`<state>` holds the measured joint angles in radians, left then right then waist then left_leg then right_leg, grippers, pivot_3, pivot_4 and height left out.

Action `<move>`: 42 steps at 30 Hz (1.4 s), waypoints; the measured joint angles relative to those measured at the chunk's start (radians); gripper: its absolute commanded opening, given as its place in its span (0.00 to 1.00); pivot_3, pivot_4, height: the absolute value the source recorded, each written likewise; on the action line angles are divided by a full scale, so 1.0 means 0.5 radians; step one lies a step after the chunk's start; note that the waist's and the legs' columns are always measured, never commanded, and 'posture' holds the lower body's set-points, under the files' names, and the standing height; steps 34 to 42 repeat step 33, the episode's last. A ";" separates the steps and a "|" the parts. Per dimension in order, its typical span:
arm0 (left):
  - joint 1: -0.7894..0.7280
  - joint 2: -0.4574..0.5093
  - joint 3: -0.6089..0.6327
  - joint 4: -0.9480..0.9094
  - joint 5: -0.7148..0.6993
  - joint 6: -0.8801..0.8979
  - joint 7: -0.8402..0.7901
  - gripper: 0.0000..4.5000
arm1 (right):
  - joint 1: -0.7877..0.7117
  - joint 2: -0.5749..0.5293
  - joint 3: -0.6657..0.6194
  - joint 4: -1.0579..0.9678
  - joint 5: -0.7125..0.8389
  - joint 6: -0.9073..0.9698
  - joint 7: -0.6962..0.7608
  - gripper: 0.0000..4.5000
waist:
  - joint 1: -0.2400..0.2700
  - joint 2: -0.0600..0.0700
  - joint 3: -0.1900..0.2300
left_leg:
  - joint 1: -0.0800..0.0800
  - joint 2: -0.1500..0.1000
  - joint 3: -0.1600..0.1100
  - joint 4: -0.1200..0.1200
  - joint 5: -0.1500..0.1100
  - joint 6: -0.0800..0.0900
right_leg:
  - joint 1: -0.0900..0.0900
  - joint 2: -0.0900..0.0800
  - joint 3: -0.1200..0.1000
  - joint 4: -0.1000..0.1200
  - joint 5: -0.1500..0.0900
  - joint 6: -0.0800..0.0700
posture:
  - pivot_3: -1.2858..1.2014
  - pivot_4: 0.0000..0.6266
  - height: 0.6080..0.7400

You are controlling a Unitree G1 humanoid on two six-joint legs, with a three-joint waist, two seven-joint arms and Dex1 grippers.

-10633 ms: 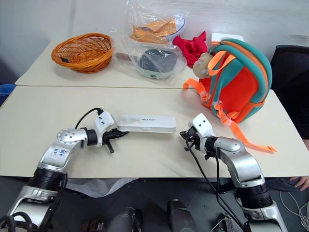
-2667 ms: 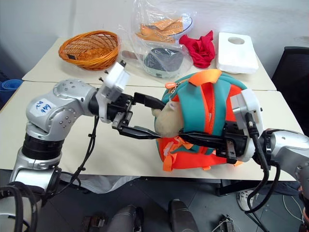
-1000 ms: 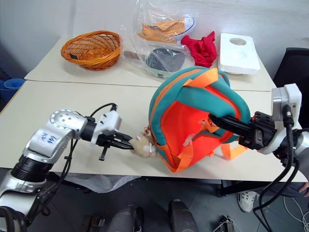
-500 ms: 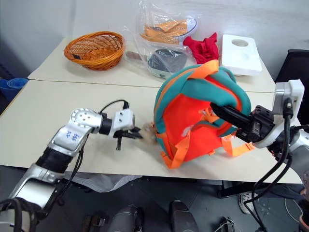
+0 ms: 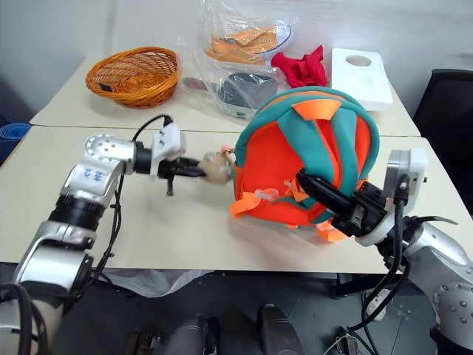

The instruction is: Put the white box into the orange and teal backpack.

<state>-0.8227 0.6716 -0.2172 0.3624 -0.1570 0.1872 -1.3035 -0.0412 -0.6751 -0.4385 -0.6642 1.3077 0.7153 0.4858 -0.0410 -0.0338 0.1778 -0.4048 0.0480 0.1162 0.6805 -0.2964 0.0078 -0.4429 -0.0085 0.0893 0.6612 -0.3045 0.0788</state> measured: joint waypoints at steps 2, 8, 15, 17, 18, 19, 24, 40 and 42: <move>0.124 0.097 -0.063 -0.158 0.046 -0.045 -0.081 0.02 | 0.014 -0.010 0.000 -0.002 -0.002 -0.008 0.026 0.52 | -0.001 0.000 0.000 | 0.002 0.000 0.000 0.000 0.000 0.001 | 0.001 0.000 0.001 0.001 0.000 0.000 | 0.52 0.24 1.00; 0.157 -0.008 -0.046 -0.207 0.119 0.012 0.073 0.16 | 0.048 -0.142 -0.006 0.015 0.047 0.000 0.101 0.97 | 0.033 -0.002 -0.002 | 0.002 -0.004 -0.005 0.003 -0.003 0.009 | 0.005 -0.002 -0.003 -0.001 0.000 0.000 | 0.52 0.24 1.00; 0.142 0.021 0.169 -0.315 -0.185 0.434 0.019 0.61 | 0.324 -0.367 -0.212 0.148 -0.074 0.024 0.375 1.00 | 0.018 -0.003 -0.002 | 0.001 -0.002 -0.003 0.003 -0.005 0.009 | 0.003 0.000 -0.002 -0.002 0.000 0.001 | 0.52 0.24 1.00; 0.193 0.080 0.239 -0.435 -0.326 0.582 -0.051 0.73 | 0.442 -0.438 -0.312 0.200 -0.179 0.019 0.509 1.00 | 0.020 -0.003 -0.002 | 0.002 -0.001 -0.004 0.003 -0.004 0.009 | 0.004 0.001 -0.002 -0.001 0.000 0.001 | 0.52 0.24 1.00; 0.214 0.113 0.271 -0.483 -0.396 0.665 -0.079 0.80 | 0.490 -0.466 -0.359 0.238 -0.234 0.013 0.581 1.00 | 0.020 -0.003 -0.002 | 0.002 -0.001 -0.004 0.003 -0.004 0.008 | 0.004 0.001 -0.002 -0.001 0.000 0.001 | 0.52 0.24 1.00; 0.235 0.158 0.313 -0.538 -0.476 0.758 -0.108 0.87 | 0.544 -0.503 -0.419 0.296 -0.297 0.010 0.665 1.00 | 0.022 -0.003 -0.002 | 0.002 -0.002 -0.004 0.003 -0.004 0.008 | 0.004 0.000 -0.002 -0.001 0.000 0.001 | 0.52 0.24 1.00; 0.250 0.325 0.464 -0.666 -0.744 1.084 -0.170 1.00 | 0.688 -0.663 -0.655 0.569 -0.483 0.018 1.038 1.00 | 0.024 -0.003 -0.002 | 0.005 -0.003 -0.004 0.003 -0.004 0.008 | 0.007 0.001 -0.003 -0.003 0.000 0.001 | 0.52 0.24 1.00; 0.215 0.562 0.746 -0.619 -0.946 1.263 -0.167 1.00 | 0.704 -0.914 -0.932 1.085 -0.783 0.011 1.502 1.00 | 0.021 -0.003 -0.002 | 0.011 -0.004 -0.005 0.001 -0.005 0.009 | 0.013 0.001 -0.004 -0.006 0.000 0.000 | 0.52 0.24 1.00; 0.215 0.562 0.746 -0.619 -0.946 1.263 -0.167 1.00 | 0.704 -0.914 -0.932 1.085 -0.783 0.011 1.502 1.00 | 0.021 -0.003 -0.002 | 0.011 -0.004 -0.005 0.001 -0.005 0.009 | 0.013 0.001 -0.004 -0.006 0.000 0.000 | 0.52 0.24 1.00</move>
